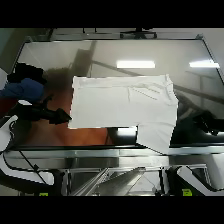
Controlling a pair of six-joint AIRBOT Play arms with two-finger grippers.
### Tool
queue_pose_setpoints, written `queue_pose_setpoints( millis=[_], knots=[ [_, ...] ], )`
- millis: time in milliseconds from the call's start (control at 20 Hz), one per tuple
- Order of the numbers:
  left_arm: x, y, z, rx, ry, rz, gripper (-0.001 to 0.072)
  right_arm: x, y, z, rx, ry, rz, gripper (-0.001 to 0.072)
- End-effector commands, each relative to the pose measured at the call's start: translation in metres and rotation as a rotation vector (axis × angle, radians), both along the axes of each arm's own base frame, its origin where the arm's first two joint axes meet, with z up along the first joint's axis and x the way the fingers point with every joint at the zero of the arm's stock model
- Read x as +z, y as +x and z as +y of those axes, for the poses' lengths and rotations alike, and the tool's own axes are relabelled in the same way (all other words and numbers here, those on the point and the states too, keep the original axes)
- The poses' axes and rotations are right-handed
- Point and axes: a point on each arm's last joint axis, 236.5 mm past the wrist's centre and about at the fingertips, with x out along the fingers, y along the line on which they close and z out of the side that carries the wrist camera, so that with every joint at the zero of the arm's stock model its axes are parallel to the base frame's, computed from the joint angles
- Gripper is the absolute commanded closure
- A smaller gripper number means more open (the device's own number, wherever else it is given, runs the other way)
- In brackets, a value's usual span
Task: Fold the shirts.
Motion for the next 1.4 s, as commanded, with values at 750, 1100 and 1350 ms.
queue_pose_setpoints(
  millis=[750, 1100, 1350],
  knots=[
    [0.008, 0.003, -0.046, -0.107, -0.064, 0.004, 0.068, -0.098, -0.025, 0.094, 0.249, 0.263, 0.266, 0.033],
    [0.008, 0.003, -0.046, -0.106, -0.065, 0.005, 0.068, -0.095, -0.015, 0.109, 0.266, 0.312, 0.234, 0.0392],
    [0.016, -0.008, -0.048, -0.132, -0.1, 0.04, 0.068, -0.078, -0.011, 0.109, 0.307, 0.345, 0.221, 0.0695]
  ],
)
